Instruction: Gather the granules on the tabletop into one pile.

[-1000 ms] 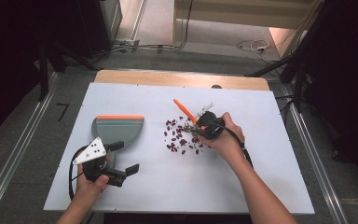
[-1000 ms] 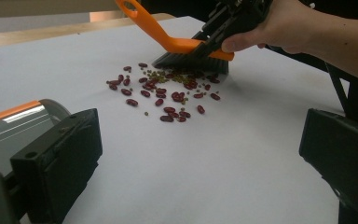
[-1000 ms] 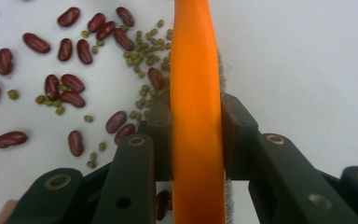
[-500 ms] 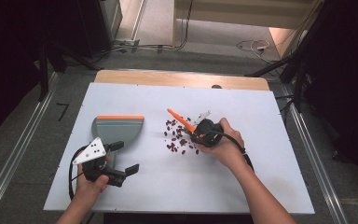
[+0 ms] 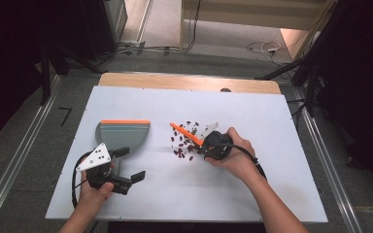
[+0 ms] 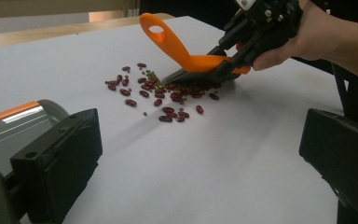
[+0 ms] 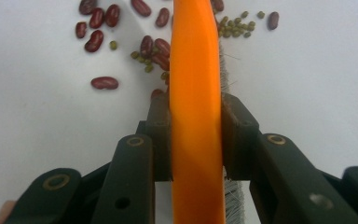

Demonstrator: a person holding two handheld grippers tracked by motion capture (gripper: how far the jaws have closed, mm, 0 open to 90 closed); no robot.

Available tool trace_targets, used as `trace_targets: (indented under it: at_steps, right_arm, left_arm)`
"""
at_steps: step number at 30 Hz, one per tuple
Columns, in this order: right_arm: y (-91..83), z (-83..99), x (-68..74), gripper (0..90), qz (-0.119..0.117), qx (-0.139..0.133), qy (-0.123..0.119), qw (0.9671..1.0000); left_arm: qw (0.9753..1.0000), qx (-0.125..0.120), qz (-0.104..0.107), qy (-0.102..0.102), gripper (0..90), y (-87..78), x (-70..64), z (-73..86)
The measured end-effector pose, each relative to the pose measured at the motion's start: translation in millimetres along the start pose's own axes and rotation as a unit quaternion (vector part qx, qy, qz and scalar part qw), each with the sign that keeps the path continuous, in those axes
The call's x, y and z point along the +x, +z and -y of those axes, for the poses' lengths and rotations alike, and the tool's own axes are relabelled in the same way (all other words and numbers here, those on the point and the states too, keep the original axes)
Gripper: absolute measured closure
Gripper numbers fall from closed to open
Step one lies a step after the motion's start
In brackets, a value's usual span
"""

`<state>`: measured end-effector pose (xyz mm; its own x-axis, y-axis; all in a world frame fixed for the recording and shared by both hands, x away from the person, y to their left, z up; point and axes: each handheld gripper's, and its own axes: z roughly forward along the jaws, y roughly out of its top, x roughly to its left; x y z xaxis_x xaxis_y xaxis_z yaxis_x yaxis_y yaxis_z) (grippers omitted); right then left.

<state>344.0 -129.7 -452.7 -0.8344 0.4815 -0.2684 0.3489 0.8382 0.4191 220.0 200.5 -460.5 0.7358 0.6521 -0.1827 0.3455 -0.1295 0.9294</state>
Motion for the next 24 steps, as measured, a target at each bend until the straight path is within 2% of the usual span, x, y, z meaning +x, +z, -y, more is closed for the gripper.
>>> trace_targets:
  at_steps: [6, 8, 12, 13, 14, 16, 19, 21, 24]
  right_arm:
    - [-1.9, 1.7, 5.0, 67.1, -0.005, 0.001, -0.004, 1.0]
    - [-2.2, 2.2, 5.2, 67.1, -0.009, 0.0, -0.014, 0.9999]
    - [-3.7, 2.7, 4.8, 67.2, -0.001, -0.005, -0.023, 0.9997]
    - [-5.1, 2.5, 4.4, 67.3, 0.01, -0.011, -0.021, 0.9997]
    - [-6.5, 2.3, 2.7, 67.5, 0.02, -0.017, -0.019, 0.9995]
    - [-7.7, 2.5, -1.9, 67.9, 0.021, -0.027, -0.02, 0.9992]
    - [-8.9, 2.7, -10.3, 68.3, 0.02, -0.04, -0.002, 0.999]
    - [-10.2, 1.6, -15.9, 68.5, 0.016, -0.041, -0.004, 0.999]
    - [-14.0, -3.8, -22.8, 68.6, 0.024, -0.044, -0.005, 0.9987]
  left_arm:
    - [1.0, 0.0, -0.001, 0.001, 0.0, 0.3, -0.5, -0.1]
    - [1.0, 0.0, -0.001, 0.001, 0.0, 0.2, -0.5, -0.1]
    - [1.0, 0.001, -0.001, 0.0, 0.0, -0.2, -0.1, -0.1]
    - [1.0, 0.0, -0.001, 0.0, 0.0, -0.3, -0.1, -0.1]
    - [1.0, -0.001, -0.001, -0.001, 0.0, -0.3, 0.0, 0.1]
    - [1.0, 0.0, -0.002, -0.001, 0.0, -0.5, 0.1, 0.1]
    - [1.0, 0.001, -0.001, 0.001, 0.0, 0.1, -0.2, 0.2]
    - [1.0, 0.001, 0.0, 0.0, 0.0, 0.3, -0.1, 0.2]
    - [1.0, 0.0, 0.0, 0.0, 0.0, 0.0, 0.1, 0.3]
